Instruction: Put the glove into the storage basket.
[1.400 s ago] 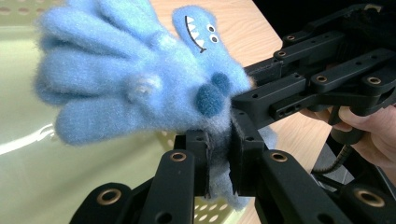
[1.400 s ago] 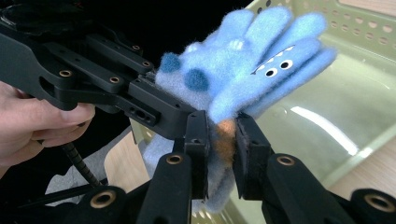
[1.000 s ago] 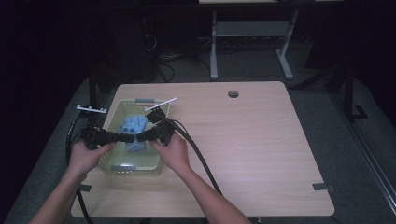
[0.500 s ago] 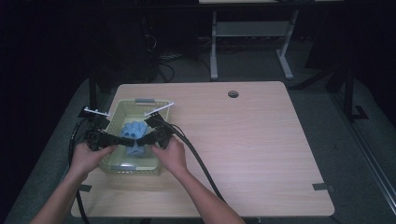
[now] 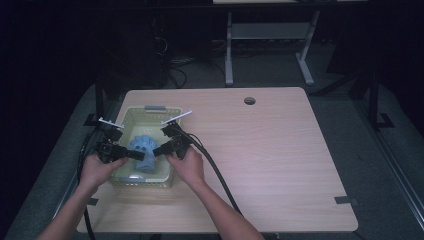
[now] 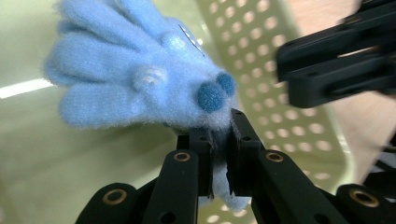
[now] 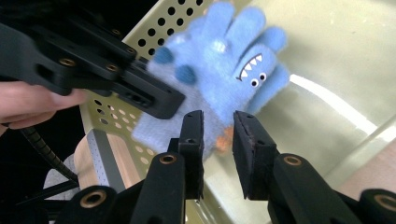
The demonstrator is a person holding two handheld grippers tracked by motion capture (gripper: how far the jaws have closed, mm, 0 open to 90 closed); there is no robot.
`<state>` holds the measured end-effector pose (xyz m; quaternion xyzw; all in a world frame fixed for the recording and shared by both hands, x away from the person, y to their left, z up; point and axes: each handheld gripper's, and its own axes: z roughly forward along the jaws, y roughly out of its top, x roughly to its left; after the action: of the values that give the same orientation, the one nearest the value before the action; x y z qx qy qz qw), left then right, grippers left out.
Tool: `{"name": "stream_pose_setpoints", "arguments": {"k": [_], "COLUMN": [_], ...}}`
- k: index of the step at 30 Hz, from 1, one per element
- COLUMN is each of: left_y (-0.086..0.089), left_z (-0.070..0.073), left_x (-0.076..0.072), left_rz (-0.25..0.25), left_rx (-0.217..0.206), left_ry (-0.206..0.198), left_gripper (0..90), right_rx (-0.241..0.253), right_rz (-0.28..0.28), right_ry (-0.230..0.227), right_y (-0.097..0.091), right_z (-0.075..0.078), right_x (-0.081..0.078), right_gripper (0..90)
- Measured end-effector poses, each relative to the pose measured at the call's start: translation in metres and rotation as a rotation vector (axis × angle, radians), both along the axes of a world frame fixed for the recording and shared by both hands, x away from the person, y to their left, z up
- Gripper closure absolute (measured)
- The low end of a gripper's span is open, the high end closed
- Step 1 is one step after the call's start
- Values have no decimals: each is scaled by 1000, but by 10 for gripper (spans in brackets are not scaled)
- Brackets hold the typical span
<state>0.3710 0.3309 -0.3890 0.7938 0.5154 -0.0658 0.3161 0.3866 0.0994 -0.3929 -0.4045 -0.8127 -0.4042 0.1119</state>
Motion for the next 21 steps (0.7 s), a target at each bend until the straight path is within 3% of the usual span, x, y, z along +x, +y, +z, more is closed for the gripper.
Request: {"name": "stream_pose_setpoints", "arguments": {"k": [6, 9, 15, 21], "left_y": [-13, -17, -17, -6], "left_z": [-14, -19, -14, -4], "left_x": [7, 10, 12, 10], "left_rz": [26, 6, 18, 60], "left_rx": [95, 159, 213, 205], "left_ry": [60, 102, 90, 65], "left_gripper": [818, 786, 665, 633], "right_rx": [-3, -6, 0, 0], "right_rz": [15, 15, 16, 17], "right_ry": [-17, -19, -29, -40], "right_y": [-1, -3, -5, -10], "right_z": [3, 3, 4, 6], "right_x": [-2, -3, -3, -3], "right_gripper": [729, 727, 711, 710]}}
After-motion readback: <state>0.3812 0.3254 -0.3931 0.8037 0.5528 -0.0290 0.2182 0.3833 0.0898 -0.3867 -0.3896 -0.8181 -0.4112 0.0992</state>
